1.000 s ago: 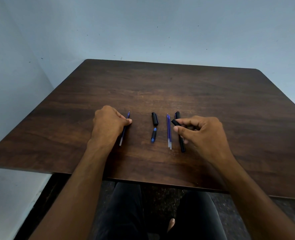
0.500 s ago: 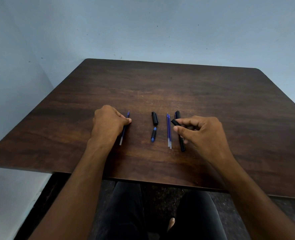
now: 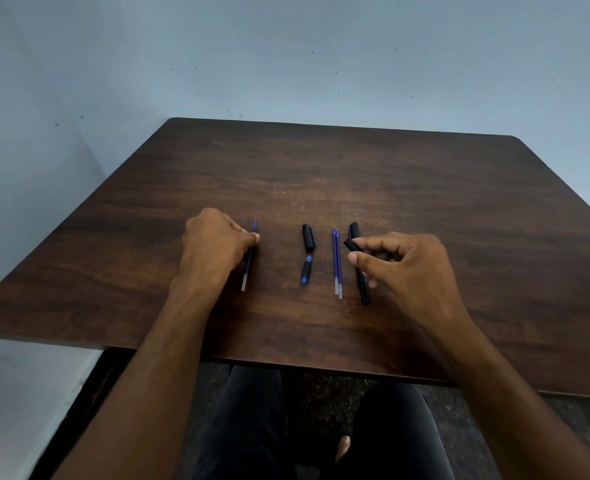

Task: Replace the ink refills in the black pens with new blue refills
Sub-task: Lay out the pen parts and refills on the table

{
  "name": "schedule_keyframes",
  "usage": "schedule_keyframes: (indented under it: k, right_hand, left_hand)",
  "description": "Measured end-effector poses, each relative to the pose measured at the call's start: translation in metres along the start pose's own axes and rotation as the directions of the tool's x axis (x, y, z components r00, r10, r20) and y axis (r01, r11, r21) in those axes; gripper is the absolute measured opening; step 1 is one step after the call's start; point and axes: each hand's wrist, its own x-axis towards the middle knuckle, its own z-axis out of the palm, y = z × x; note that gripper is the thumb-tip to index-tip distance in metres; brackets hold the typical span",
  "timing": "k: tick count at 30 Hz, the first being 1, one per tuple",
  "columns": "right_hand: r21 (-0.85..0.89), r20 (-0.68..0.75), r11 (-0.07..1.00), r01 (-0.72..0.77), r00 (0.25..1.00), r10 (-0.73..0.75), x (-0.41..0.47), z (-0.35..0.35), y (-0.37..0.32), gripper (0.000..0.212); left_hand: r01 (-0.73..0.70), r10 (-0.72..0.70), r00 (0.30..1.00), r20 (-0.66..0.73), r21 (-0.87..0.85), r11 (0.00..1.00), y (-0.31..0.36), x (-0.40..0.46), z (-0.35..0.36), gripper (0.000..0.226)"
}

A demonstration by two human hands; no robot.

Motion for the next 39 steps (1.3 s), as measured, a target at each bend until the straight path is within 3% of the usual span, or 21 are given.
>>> schedule_keyframes:
  k: [22,28,39]
  right_hand:
    - [0.018,0.002,0.998,-0.058,0.998,0.058,-0.001,0.002,0.003,0.028]
    - [0.032,-0.014,0.998,-0.059,0.998,0.059,-0.002,-0.003,0.004,0.027]
    - [0.156,-0.127,0.987,-0.025,0.991,0.046,-0.009,-0.031,0.009,0.019]
  left_hand:
    - [0.018,-0.014,0.999,0.038,-0.099,0.995,0.001,-0.011,-0.008,0.021]
    - [-0.085,0.087,0.996,0.002,-0.172,0.981,0.018,-0.022,-0.015,0.02]
    - [-0.238,0.298,0.943,0.147,-0.326,0.915,0.051,-0.041,0.001,0.02]
